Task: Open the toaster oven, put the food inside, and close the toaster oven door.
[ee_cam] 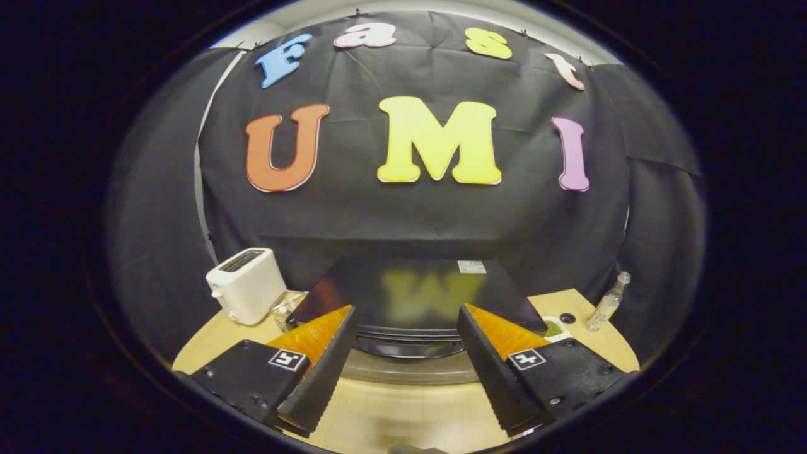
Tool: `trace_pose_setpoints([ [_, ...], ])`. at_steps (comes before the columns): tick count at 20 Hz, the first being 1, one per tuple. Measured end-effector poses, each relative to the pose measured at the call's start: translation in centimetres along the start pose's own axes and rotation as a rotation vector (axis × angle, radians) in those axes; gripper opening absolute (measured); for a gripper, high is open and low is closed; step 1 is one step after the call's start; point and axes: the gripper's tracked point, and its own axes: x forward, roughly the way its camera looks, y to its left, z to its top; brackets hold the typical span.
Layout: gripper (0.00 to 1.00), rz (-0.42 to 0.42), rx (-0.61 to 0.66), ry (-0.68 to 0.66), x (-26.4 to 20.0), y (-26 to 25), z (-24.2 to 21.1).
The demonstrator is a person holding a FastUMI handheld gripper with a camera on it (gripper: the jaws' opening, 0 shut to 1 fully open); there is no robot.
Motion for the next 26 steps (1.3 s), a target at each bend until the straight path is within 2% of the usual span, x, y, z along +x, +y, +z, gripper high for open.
trace_pose_setpoints([
  [3, 1.00, -0.033, 0.004, 0.057, 2.5, -0.2, -2.2],
  [5, 1.00, -0.026, 0.032, 0.093, 3.2, 0.0, -3.6],
  [10, 1.00, -0.020, 0.041, 0.089, 3.0, 0.0, -3.6],
  [18, 1.00, 0.003, 0.047, 0.113, -0.2, 0.1, -5.6],
  [26, 1.00, 0.018, 0.028, 0.154, -3.9, 0.1, -9.6],
])
